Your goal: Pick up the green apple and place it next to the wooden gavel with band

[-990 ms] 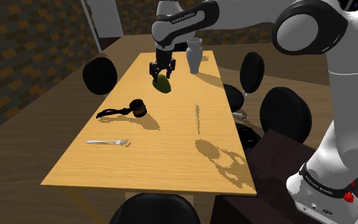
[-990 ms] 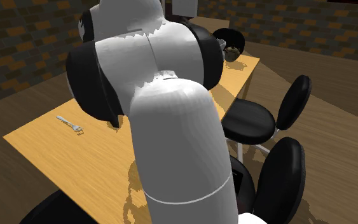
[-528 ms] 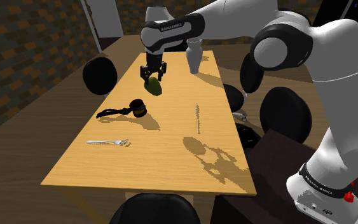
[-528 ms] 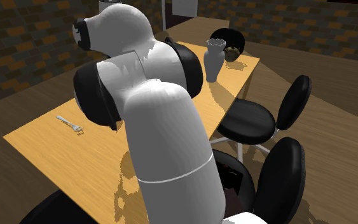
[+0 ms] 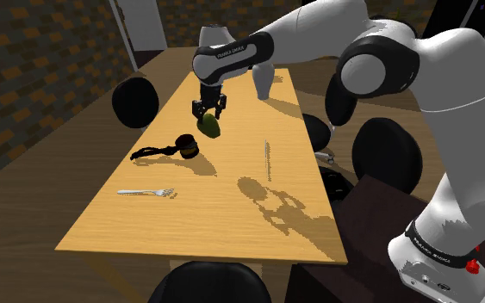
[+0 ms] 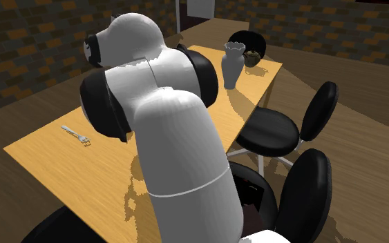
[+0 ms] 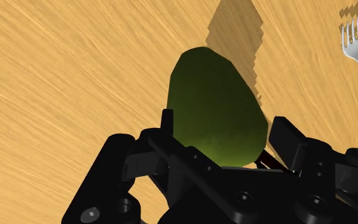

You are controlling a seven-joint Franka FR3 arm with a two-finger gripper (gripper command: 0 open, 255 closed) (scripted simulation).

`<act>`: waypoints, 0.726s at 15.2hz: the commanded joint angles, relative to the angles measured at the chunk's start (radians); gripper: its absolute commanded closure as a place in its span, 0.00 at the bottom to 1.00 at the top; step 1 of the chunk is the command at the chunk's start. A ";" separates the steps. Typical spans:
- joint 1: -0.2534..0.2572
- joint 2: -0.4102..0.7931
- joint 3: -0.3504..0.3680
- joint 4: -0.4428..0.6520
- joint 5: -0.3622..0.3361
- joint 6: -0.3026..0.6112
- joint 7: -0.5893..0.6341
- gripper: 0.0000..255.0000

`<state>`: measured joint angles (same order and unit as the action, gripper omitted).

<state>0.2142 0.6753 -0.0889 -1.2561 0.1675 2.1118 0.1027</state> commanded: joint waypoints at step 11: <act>-0.002 0.055 0.007 -0.071 0.012 0.126 -0.019 1.00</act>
<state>0.2143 0.7235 -0.0823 -1.3242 0.1783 2.2276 0.0873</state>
